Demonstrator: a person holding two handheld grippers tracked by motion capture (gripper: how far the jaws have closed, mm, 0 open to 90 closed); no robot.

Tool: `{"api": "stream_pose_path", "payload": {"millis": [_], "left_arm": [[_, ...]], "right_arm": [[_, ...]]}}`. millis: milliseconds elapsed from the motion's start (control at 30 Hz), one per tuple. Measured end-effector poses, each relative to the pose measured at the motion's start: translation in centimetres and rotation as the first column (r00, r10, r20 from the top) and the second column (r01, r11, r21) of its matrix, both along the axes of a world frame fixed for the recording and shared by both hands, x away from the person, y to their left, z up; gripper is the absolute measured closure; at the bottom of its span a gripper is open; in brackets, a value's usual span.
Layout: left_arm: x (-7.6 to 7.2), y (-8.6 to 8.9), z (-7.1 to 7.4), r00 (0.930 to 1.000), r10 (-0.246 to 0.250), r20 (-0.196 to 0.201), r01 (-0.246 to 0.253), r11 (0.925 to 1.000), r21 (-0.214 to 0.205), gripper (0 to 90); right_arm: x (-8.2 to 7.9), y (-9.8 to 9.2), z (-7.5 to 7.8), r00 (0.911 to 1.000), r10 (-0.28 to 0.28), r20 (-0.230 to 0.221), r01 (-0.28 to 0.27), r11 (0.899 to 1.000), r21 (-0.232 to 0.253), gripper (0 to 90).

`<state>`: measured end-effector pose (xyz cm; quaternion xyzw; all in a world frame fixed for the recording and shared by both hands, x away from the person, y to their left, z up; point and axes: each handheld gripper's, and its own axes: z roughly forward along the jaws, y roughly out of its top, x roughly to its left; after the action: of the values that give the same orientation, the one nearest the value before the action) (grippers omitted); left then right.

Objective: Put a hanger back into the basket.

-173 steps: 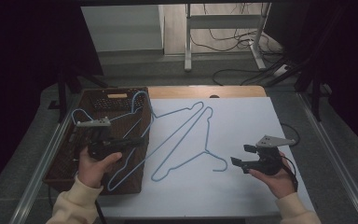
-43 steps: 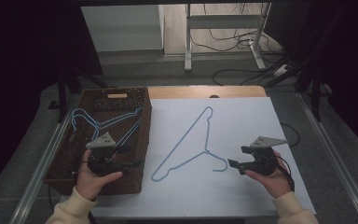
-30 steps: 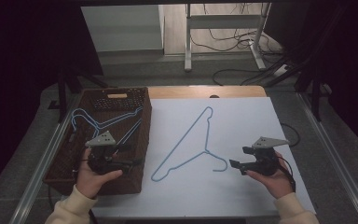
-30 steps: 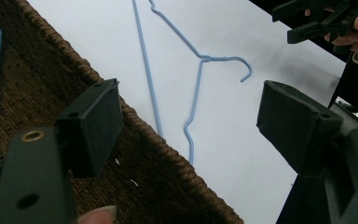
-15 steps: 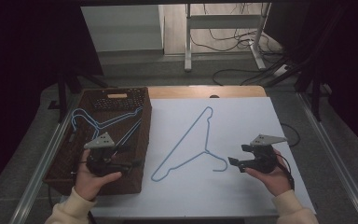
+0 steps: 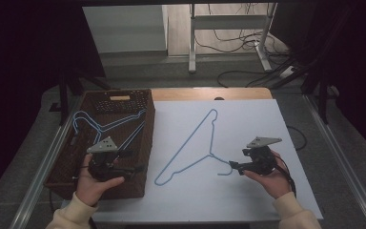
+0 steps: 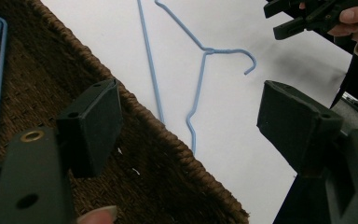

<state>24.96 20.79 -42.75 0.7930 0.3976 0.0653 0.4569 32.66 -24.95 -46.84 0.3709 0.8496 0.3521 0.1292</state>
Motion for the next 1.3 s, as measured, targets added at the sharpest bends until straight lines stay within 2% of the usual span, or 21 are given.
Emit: {"api": "stream_pose_path", "payload": {"millis": [267,633,767,1000,1167,1300], "left_arm": [[0.0,-0.1,0.1,1.0,0.003,0.0,-0.003,1.0,0.004,22.2],[0.0,0.0,0.1,1.0,0.0,0.001,0.0,1.0,0.006,22.2],[-0.1,-0.1,0.2,1.0,-0.001,0.004,0.001,1.0,0.007,22.3],[-0.2,0.0,0.2,1.0,0.002,0.006,-0.002,1.0,0.005,22.2],[-0.2,0.0,0.3,1.0,0.001,0.009,-0.001,1.0,0.007,22.2],[-0.2,0.0,0.3,1.0,0.001,0.008,-0.001,1.0,0.008,22.2]], "right_arm": [[0.3,0.4,-0.3,0.9996,-0.016,-0.022,0.016,0.999,-0.031,30.8],[1.3,1.5,-1.1,0.9965,-0.021,-0.08,0.012,0.995,-0.1,35.6],[2.1,2.4,-1.4,0.9942,-0.018,-0.106,0.002,0.989,-0.145,40.2],[3.3,3.8,-2.0,0.9889,0.027,-0.146,-0.057,0.976,-0.21,50.1],[4.4,4.8,-2.8,0.981,0.044,-0.189,-0.094,0.959,-0.268,55.1],[4.8,5.3,-3.1,0.9766,0.06,-0.207,-0.12,0.949,-0.292,60.5]]}}
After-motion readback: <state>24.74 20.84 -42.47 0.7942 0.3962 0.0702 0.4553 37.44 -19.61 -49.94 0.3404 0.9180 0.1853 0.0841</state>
